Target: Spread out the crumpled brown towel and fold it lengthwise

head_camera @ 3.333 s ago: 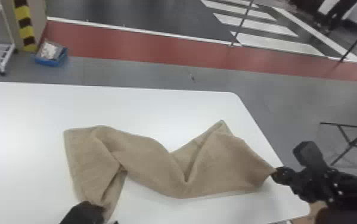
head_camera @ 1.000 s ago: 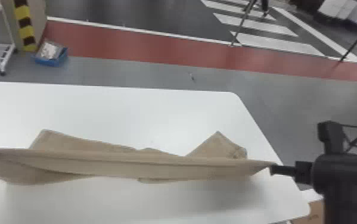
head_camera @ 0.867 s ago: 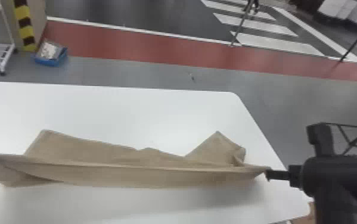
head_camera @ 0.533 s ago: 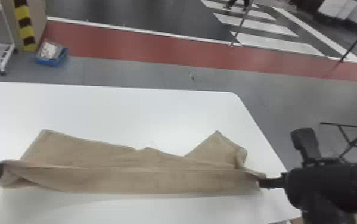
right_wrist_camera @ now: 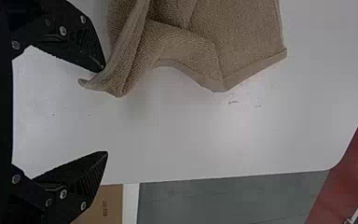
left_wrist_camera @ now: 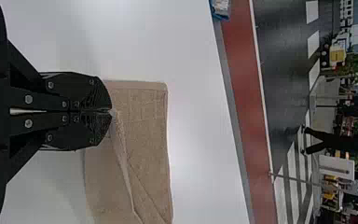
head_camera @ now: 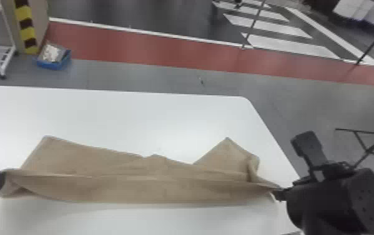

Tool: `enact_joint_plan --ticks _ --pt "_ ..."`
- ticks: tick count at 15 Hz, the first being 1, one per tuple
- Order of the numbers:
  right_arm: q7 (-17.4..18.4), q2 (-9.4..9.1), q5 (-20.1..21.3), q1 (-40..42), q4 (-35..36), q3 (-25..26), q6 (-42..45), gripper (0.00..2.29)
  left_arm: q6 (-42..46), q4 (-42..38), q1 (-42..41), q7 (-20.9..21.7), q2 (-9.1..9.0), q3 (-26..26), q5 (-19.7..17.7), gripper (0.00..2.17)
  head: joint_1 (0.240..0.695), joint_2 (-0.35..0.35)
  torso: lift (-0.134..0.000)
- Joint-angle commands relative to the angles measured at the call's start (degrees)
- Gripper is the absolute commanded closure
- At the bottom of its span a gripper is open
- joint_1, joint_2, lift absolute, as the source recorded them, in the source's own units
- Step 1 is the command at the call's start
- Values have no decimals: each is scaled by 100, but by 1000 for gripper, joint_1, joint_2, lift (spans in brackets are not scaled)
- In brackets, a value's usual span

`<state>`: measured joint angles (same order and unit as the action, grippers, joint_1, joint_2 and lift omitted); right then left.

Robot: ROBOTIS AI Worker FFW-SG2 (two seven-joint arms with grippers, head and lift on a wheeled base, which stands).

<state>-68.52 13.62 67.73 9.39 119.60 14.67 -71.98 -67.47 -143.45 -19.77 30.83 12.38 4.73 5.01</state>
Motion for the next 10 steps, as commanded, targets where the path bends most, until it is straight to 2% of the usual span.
enact_joint_plan --ticks 1,3,9,10 --pt "-82 106 284 -16 -69 -254 83 319 1 10 0 2 -8 11 0 1443 695 -350 -124" --pt "-153 176 530 -43 -236 -421 100 319 1 1 -9 2 -16 20 9 1443 695 -350 -124" --pt "-399 194 697 159 -262 -536 206 323 36 -8 -44 2 -25 64 0 1443 695 -350 -124" --pt "-425 220 697 186 -262 -509 206 383 53 -8 -44 2 -25 64 9 1443 695 -350 -124"
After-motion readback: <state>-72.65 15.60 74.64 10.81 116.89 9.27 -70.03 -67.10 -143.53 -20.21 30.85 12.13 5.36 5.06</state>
